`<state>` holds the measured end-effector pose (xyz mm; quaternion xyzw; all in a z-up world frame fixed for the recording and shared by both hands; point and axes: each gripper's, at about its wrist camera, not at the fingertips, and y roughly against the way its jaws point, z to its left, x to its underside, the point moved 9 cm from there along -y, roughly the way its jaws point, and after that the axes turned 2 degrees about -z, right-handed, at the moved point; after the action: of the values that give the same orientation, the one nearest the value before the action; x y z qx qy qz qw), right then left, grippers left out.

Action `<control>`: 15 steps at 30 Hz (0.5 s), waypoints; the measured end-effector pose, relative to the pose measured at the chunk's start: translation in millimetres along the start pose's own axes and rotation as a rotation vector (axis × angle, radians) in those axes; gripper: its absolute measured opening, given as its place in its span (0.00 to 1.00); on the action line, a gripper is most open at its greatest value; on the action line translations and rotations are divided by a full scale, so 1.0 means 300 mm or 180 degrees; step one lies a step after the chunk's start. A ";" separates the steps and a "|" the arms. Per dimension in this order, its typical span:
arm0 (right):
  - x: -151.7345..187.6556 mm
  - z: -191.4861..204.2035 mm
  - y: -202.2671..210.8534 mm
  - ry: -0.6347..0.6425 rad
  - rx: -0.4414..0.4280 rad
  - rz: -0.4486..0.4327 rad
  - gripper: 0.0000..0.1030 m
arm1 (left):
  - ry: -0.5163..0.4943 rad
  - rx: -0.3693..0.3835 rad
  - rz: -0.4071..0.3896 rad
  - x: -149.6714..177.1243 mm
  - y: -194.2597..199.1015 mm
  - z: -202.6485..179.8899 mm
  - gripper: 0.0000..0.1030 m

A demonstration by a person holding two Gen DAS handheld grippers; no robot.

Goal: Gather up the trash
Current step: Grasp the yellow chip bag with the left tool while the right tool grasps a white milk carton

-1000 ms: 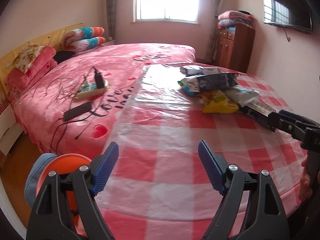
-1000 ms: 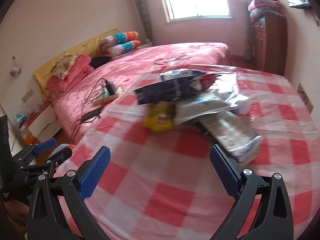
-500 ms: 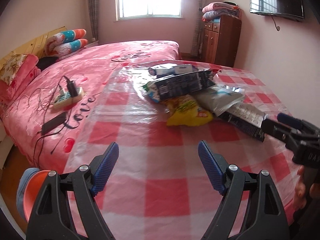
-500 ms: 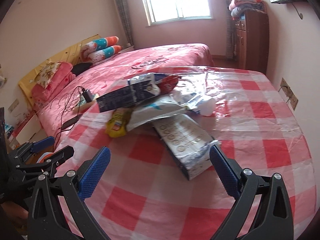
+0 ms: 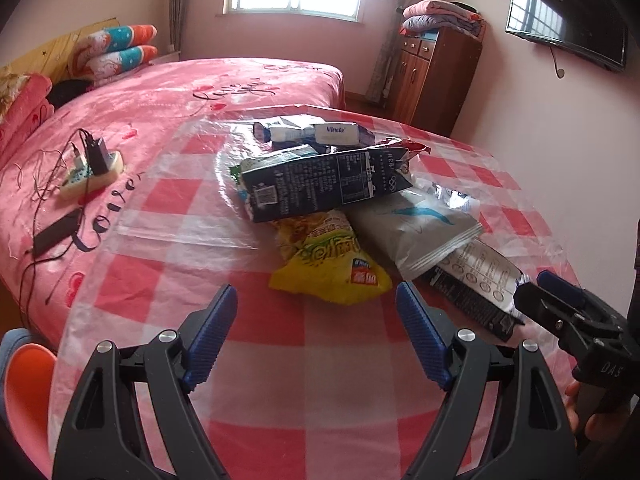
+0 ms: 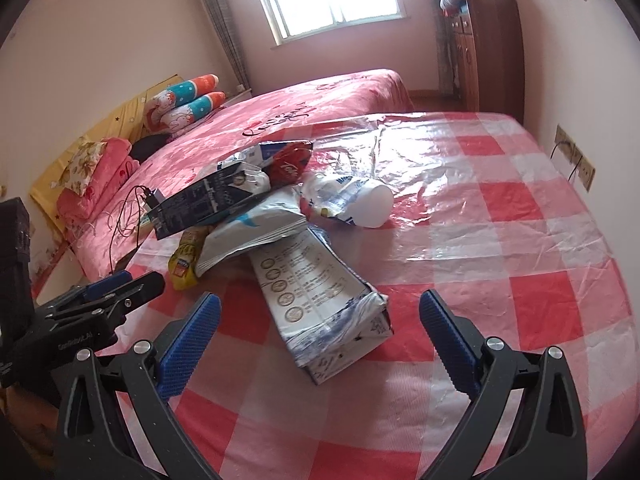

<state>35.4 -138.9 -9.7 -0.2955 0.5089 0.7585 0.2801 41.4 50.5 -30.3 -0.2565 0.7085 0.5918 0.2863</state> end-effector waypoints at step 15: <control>-0.006 0.036 -0.097 -0.0047 -0.0401 0.0242 0.95 | 0.0246 -0.0017 0.0148 -0.046 -0.136 0.028 0.78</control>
<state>56.1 -119.6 -22.9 -0.2873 0.4689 0.8013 0.2357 80.5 52.4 -49.9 -0.2633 0.7232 0.5898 0.2443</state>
